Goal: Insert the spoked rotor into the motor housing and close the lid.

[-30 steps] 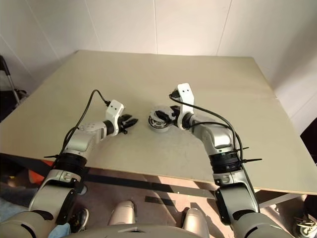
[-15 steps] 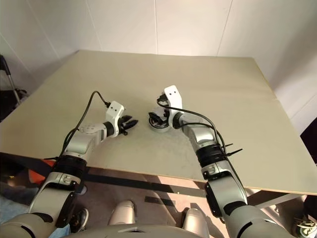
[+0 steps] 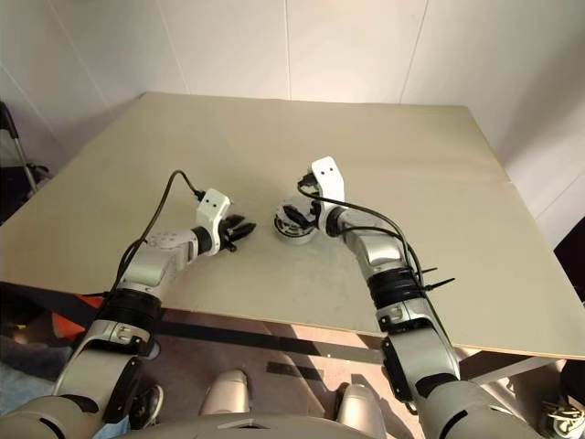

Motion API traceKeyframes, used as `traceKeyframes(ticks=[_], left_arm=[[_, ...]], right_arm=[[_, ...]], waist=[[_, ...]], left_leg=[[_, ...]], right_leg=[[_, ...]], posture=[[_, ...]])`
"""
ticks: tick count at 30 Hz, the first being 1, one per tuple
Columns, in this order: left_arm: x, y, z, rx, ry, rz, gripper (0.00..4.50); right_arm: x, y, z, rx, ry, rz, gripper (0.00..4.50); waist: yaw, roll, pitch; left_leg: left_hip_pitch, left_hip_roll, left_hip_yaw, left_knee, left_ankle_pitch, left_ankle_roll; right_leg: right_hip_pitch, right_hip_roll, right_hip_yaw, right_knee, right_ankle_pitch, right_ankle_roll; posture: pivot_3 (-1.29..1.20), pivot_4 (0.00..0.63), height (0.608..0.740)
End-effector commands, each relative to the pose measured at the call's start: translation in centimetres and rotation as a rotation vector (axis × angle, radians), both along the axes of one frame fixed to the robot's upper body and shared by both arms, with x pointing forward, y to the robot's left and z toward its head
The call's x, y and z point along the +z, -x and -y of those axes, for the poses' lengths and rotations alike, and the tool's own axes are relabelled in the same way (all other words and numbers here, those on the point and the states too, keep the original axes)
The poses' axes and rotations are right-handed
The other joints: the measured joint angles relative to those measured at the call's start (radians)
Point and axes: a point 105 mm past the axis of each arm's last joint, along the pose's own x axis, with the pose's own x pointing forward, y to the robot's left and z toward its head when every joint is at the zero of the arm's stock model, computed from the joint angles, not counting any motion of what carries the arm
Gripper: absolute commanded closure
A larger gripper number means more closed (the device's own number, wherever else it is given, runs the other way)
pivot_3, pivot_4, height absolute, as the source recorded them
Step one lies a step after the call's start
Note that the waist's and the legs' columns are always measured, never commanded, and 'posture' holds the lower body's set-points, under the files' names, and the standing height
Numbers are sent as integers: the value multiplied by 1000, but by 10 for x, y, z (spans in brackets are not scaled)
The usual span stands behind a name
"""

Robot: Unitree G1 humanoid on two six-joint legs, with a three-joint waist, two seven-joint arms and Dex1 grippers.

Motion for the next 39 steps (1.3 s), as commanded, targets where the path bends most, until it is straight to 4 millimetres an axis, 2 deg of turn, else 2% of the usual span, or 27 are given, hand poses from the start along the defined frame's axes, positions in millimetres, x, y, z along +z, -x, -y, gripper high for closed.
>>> traceKeyframes(ticks=[1,8,14,20,23,25,31,39], left_arm=[[17,-4,2,-11,8,55,2493],[18,-5,3,-15,4,58,2493],[16,-3,2,-12,1,53,2493],[17,-4,2,-9,1,54,2493],[17,-5,1,-6,1,56,2493],[17,-5,0,-4,0,57,2493],[17,-5,-1,-3,0,55,2493],[17,-5,1,-9,1,53,2493]], right_arm=[[19,3,-10,33,-26,54,33],[7,-4,-6,-5,4,30,33],[11,-10,0,-36,0,44,33],[11,-4,-5,-6,-11,38,33],[8,-1,0,3,2,39,621],[11,0,4,11,12,56,1292],[30,5,10,46,-43,98,1358],[22,12,7,85,-19,68,1358]], waist=[[0,0,0],[-1,0,0],[-2,0,0],[-2,0,0],[-1,0,0],[0,0,0],[3,0,0],[2,0,0]], left_leg=[[0,0,0,0,0,0],[2,0,0,0,0,0],[2,0,0,0,0,0],[2,0,0,0,0,0],[2,0,0,0,0,0],[2,0,0,0,0,0],[1,0,0,0,0,1],[1,0,0,0,-1,1]], right_leg=[[0,0,0,0,0,0],[2,0,0,0,0,0],[2,0,0,0,0,0],[2,0,0,0,0,0],[2,0,0,0,0,0],[2,0,0,0,0,0],[2,0,0,-1,0,0],[2,0,0,-1,0,0]], posture=[[0,0,740],[0,0,740],[0,0,740],[0,0,740],[0,0,740],[0,0,740],[0,0,740],[0,0,740]])
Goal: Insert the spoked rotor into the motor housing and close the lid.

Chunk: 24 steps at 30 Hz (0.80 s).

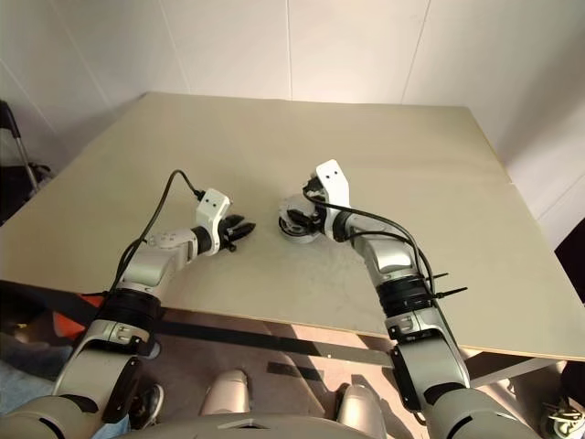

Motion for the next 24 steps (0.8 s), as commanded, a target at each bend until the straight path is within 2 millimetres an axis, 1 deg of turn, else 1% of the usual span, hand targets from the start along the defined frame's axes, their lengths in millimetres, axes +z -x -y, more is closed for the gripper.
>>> traceKeyframes(ticks=[1,7,12,16,21,24], left_arm=[[16,-6,2,-10,5,55,2493],[16,-5,2,-7,5,54,2493],[16,-5,1,-3,6,54,2493],[16,-5,1,-2,8,54,2493],[16,-5,0,2,9,55,2493],[15,-5,0,2,7,55,2493]], right_arm=[[18,3,-4,38,-20,55,1358],[7,10,-3,83,16,17,1358],[6,8,0,74,28,14,1358],[2,12,-4,105,42,8,1358],[-6,19,-3,140,81,-2,1358],[-8,19,-3,141,88,-3,1358]], waist=[[0,0,0],[0,0,0],[0,0,0],[0,0,0],[0,0,0],[0,0,0]], left_leg=[[0,0,0,0,0,0],[0,0,0,0,-1,2],[0,0,0,0,-2,3],[0,0,0,0,-2,3],[1,0,0,0,-2,3],[1,0,0,0,-2,3]], right_leg=[[0,0,0,0,0,0],[0,0,0,0,0,0],[0,0,0,0,0,0],[0,0,0,0,0,0],[1,0,0,0,0,0],[1,0,0,0,0,0]], posture=[[0,0,740],[0,0,740],[0,0,740],[0,0,740],[0,0,740],[0,0,740]])
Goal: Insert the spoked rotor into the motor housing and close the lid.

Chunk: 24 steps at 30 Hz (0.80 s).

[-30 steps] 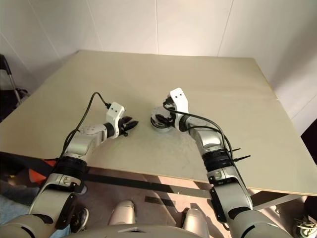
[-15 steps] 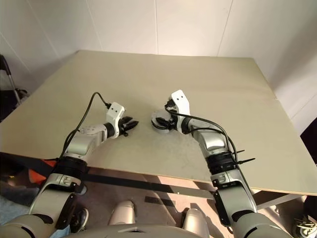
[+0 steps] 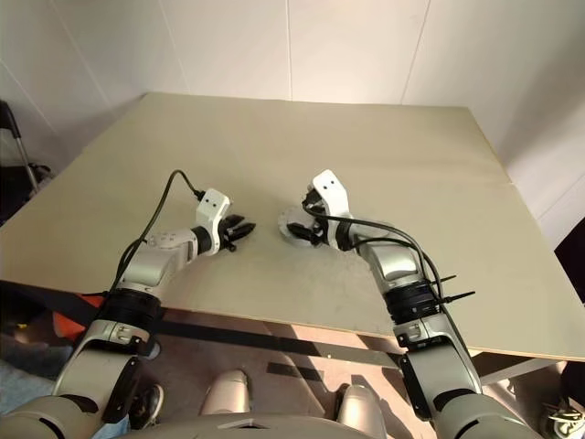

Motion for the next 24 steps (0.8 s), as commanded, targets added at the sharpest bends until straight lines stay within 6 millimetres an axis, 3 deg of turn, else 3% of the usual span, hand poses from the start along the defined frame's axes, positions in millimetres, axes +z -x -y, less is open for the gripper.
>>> traceKeyframes(ticks=[1,8,11,24], left_arm=[[16,-4,0,0,8,55,2493],[15,-4,1,-5,8,54,2493],[14,-3,2,-6,7,50,2493],[13,-3,2,-8,6,48,2493]], right_arm=[[1,2,-3,18,17,14,1358],[4,-12,4,-77,8,22,1358],[14,-12,5,-74,-6,60,1358],[21,-16,7,-96,-18,77,1358]], waist=[[0,0,0],[-3,0,0],[-3,0,0],[-2,0,0]], left_leg=[[0,0,0,0,0,0],[3,0,0,0,0,0],[4,0,0,0,0,0],[3,0,0,1,0,0]], right_leg=[[0,0,0,0,0,0],[2,0,0,0,0,0],[4,0,0,0,0,0],[4,0,0,0,0,0]], posture=[[0,0,740],[0,0,740],[0,0,740],[0,0,740]])
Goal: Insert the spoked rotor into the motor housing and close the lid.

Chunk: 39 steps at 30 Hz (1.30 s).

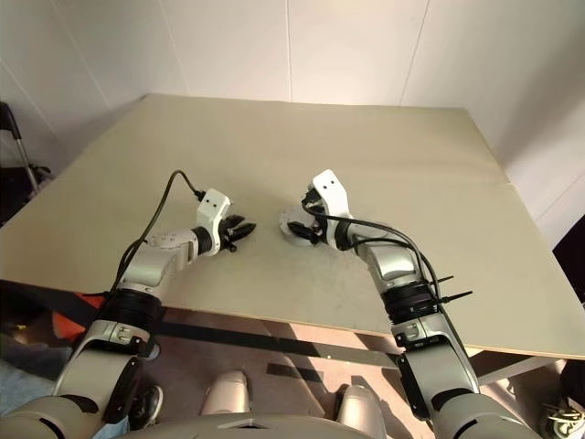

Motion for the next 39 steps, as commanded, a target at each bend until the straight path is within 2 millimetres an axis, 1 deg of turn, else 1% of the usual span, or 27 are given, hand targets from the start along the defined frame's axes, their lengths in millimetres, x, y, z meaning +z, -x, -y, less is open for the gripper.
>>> traceKeyframes(ticks=[1,5,12,17,21,24,28,34,39], left_arm=[[13,-3,1,-6,4,49,2493],[13,-3,0,-5,2,48,2493],[13,-3,0,-5,1,48,2493],[13,-3,-1,-5,0,48,2493],[13,-3,0,-6,1,47,2493],[13,-3,0,-6,1,46,2493],[12,-2,1,-10,1,45,2493],[12,-2,1,-7,2,42,2493],[10,1,2,-13,1,40,2493]], right_arm=[[23,-10,6,-41,-19,74,1358],[20,-12,7,-55,6,76,1358],[19,-15,8,-77,0,69,1358],[32,-12,4,-43,-59,102,1358],[43,-4,-4,18,-119,124,1358],[46,0,-6,39,-145,130,1358],[44,0,-5,34,-136,128,1358],[29,-6,0,-12,-74,93,1358],[27,-3,-3,9,-68,95,1358]], waist=[[0,0,0],[0,0,0],[0,0,0],[0,0,0],[0,0,0],[0,0,0],[1,0,0],[1,0,0],[0,0,0]], left_leg=[[0,0,0,0,0,0],[0,0,0,0,0,0],[-1,0,0,0,0,0],[-1,0,0,0,0,0],[-2,0,0,-1,0,0],[-3,0,0,-1,0,1],[-4,0,0,-1,-1,1],[-3,0,0,-1,-1,1],[-3,0,0,-1,-1,1]], right_leg=[[0,0,0,0,0,0],[0,0,0,0,0,0],[0,0,0,0,0,0],[0,0,0,0,0,0],[-2,0,0,-1,0,0],[-3,0,-1,-2,0,0],[-3,0,-1,-2,0,0],[-2,0,-1,-2,0,0],[-3,0,-1,-2,0,0]], posture=[[0,0,740],[0,0,740],[0,0,740],[0,0,740],[0,0,740],[0,0,740],[0,0,740],[0,0,740],[0,0,740]])
